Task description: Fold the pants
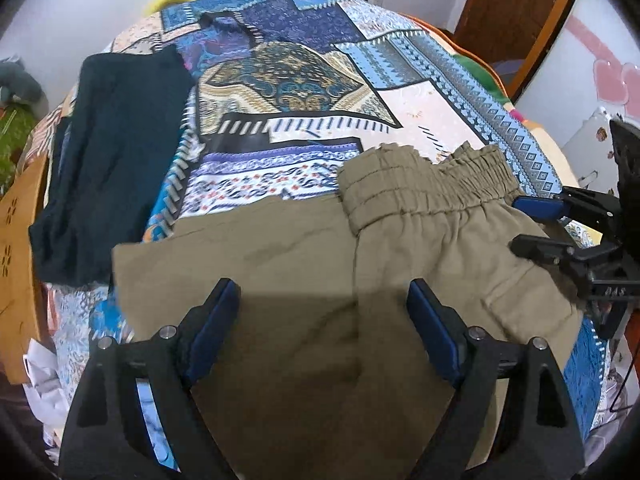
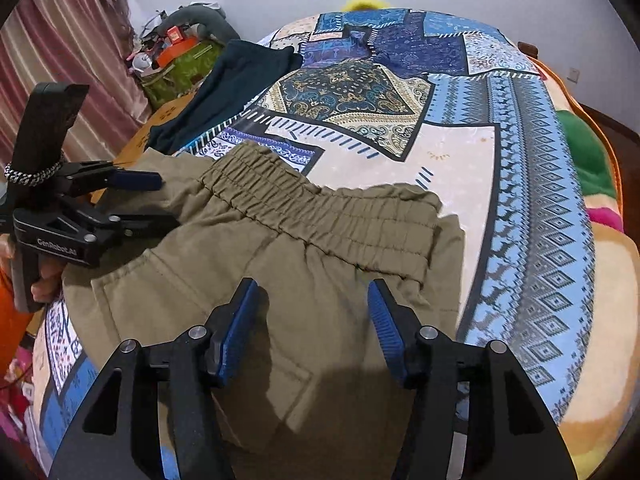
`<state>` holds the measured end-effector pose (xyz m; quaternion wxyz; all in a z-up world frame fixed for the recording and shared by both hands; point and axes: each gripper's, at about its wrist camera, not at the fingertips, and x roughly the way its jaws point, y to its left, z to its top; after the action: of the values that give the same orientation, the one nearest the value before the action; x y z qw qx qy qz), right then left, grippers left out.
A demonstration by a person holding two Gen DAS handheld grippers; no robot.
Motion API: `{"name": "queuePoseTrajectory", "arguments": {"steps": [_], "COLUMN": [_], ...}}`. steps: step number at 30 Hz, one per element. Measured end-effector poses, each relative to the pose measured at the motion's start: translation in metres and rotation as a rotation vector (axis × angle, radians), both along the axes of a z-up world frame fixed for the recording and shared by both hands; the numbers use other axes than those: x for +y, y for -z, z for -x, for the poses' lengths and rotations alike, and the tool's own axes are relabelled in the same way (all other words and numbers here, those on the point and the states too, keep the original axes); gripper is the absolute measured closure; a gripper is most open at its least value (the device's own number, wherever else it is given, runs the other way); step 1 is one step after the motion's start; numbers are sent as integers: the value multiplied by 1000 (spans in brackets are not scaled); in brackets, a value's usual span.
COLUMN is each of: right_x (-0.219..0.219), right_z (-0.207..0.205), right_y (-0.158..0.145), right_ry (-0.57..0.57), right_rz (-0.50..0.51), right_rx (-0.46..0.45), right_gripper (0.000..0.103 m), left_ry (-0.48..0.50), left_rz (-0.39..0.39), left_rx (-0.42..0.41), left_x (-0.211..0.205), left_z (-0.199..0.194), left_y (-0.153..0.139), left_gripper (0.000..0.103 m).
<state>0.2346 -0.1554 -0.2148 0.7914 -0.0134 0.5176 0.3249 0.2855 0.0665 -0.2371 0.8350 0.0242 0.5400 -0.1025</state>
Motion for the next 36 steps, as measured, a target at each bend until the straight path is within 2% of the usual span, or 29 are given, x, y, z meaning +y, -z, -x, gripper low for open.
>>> {"name": "queuePoseTrajectory", "arguments": {"steps": [6, 11, 14, 16, 18, 20, 23, 27, 32, 36], "right_x": [-17, -36, -55, -64, -67, -68, -70, -70, -66, -63], "right_z": [11, 17, 22, 26, 31, 36, 42, 43, 36, 25], "right_y": [-4, 2, 10, 8, 4, 1, -3, -9, -22, -27], "right_ry": [33, 91, 139, 159, 163, 163, 164, 169, 181, 205], "right_rz": [33, 70, 22, 6, 19, 38, 58, 83, 74, 62], "right_rx": [-18, -6, 59, 69, 57, 46, 35, 17, -29, -58], "right_gripper": [52, 51, 51, 51, 51, 51, 51, 49, 49, 42], "left_ry": [-42, -64, -76, -89, -111, -145, -200, -246, -239, -217], "left_rz": [42, 49, 71, 98, 88, 18, 91, 66, 86, 129], "left_rx": [-10, -22, -24, -18, -12, 8, 32, -1, -46, -43], "left_x": [26, 32, 37, 42, 47, 57, 80, 95, 91, 80], "left_z": [21, 35, 42, 46, 50, 56, 65, 73, 71, 59], "left_y": [-6, -10, -9, -9, -9, -2, -2, -14, -30, -31], "left_gripper": [16, 16, 16, 16, 17, 17, 17, 18, 19, 19]}}
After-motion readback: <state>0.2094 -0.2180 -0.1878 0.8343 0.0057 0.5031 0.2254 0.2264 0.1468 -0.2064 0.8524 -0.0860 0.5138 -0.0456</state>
